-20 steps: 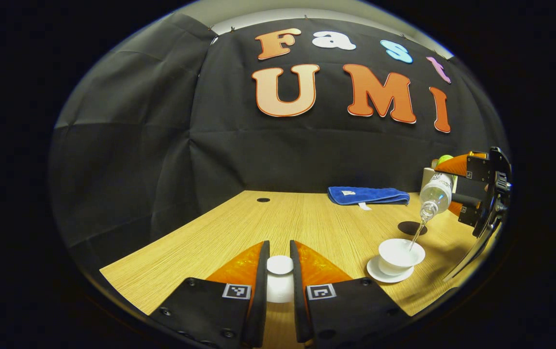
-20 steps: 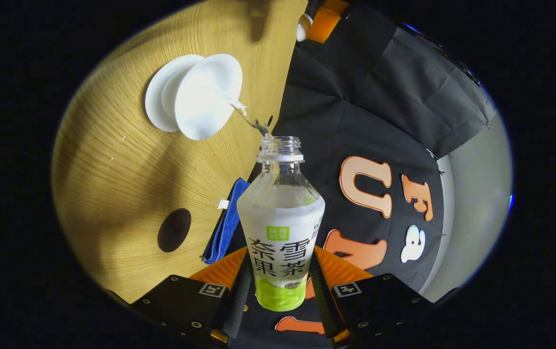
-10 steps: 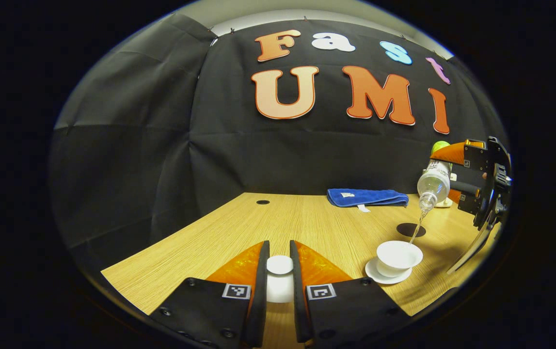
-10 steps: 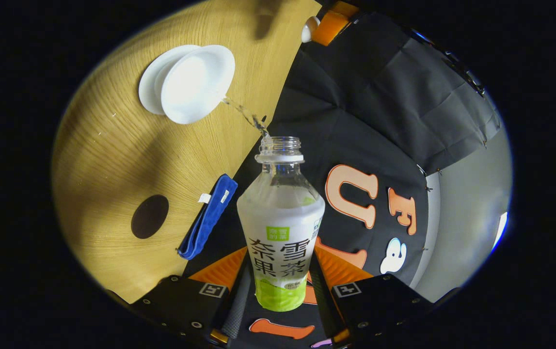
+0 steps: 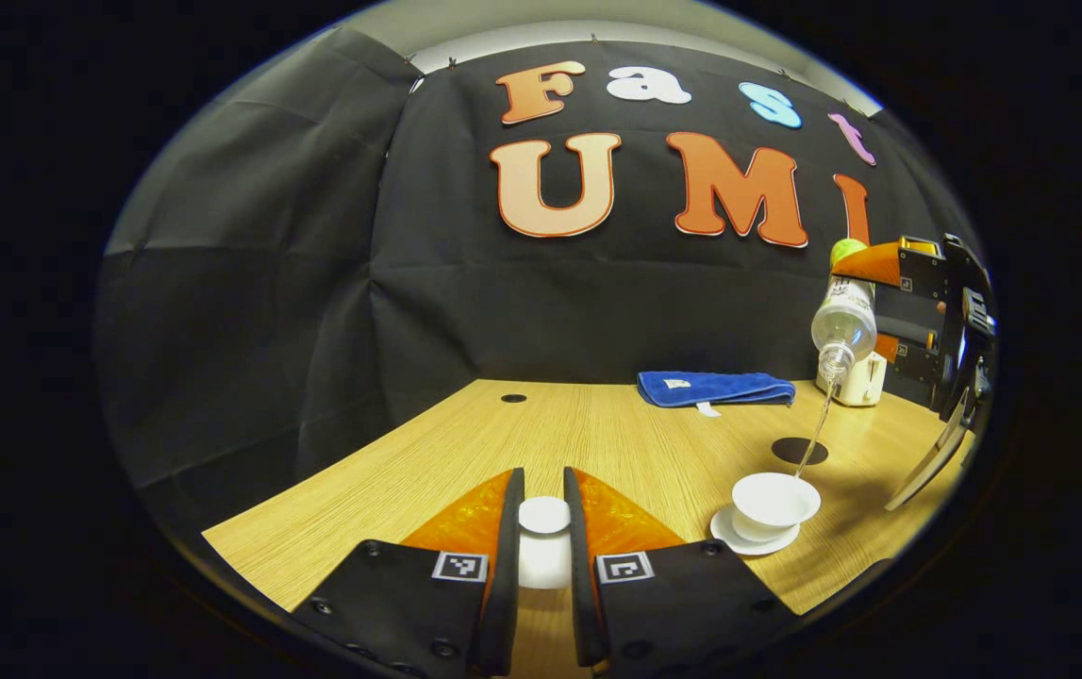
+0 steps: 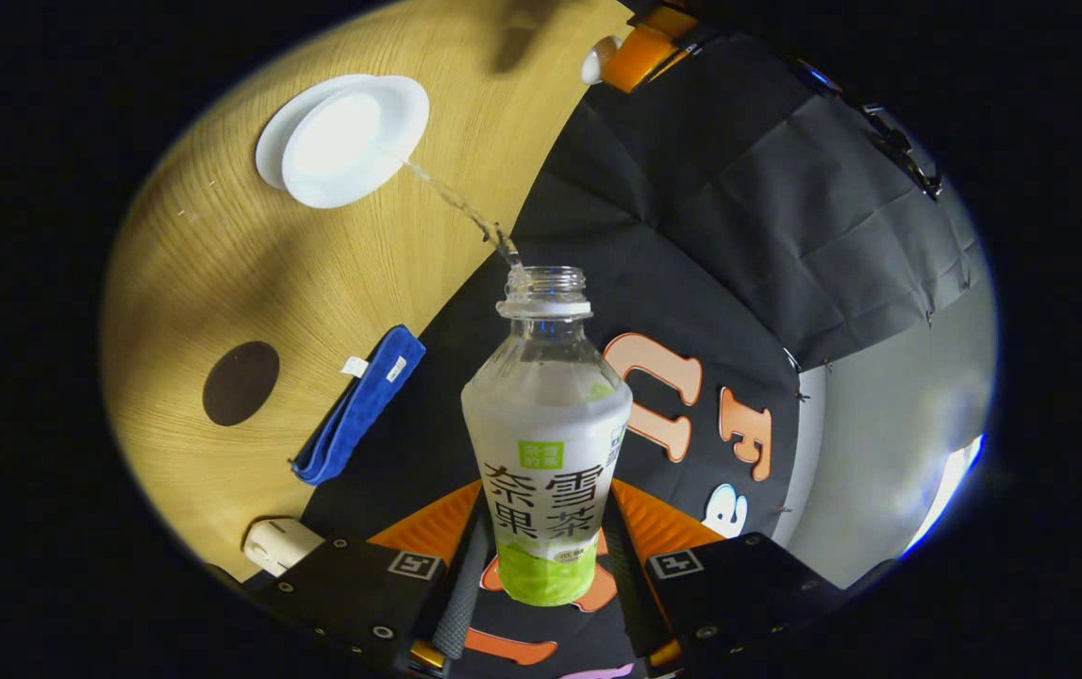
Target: Open the teacup lid with one hand, grasp the water bottle and pour water into the teacup with the other hand; after pouring, place the water bottle on the coaster and then close the teacup lid.
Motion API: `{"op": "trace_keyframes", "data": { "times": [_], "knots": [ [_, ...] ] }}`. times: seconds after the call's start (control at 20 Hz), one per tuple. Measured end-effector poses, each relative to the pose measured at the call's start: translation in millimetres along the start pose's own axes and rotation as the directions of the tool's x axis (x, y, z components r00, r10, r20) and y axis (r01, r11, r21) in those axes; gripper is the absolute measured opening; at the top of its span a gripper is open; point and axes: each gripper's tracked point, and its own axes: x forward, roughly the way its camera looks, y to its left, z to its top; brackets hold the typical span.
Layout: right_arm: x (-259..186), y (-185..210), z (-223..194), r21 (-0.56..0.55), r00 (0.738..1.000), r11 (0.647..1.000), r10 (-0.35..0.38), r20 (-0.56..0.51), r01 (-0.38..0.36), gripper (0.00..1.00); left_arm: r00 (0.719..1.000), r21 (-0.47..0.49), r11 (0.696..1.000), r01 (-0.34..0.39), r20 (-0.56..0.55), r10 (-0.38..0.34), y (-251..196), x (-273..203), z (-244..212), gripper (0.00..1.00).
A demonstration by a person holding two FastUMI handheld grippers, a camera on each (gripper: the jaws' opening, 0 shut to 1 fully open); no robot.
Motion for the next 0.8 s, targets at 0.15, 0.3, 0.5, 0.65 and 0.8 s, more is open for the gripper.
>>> {"op": "trace_keyframes", "data": {
  "times": [0.15, 0.3, 0.5, 0.65, 0.8],
  "knots": [
    [-1, 1, 10, -0.028, 1.000, 0.999, -0.015, 0.024, 0.016, 0.68, 1.000, 0.002, 1.000, 0.003, 0.002, -0.003, -1, 1, 1, 0.28],
    [1, 6, 21, -0.017, 0.999, 1.000, -0.019, 0.048, 0.020, 0.65, 1.000, 0.013, 1.000, 0.002, 0.000, -0.002, -1, 1, 0, 0.28],
    [0, 5, 34, -0.042, 0.996, 0.998, -0.036, 0.078, 0.039, 0.68, 1.000, 0.016, 1.000, 0.015, -0.011, -0.015, -7, -1, -4, 0.28],
    [-1, 13, 34, -0.068, 0.996, 0.997, -0.028, 0.090, 0.034, 0.65, 1.000, 0.020, 1.000, 0.008, -0.005, -0.007, -3, 0, -2, 0.28],
    [-5, 17, 35, -0.109, 0.994, 0.994, -0.017, 0.111, 0.029, 0.65, 1.000, 0.020, 1.000, -0.002, -0.019, 0.002, 3, 0, -9, 0.28]
  ]
}}
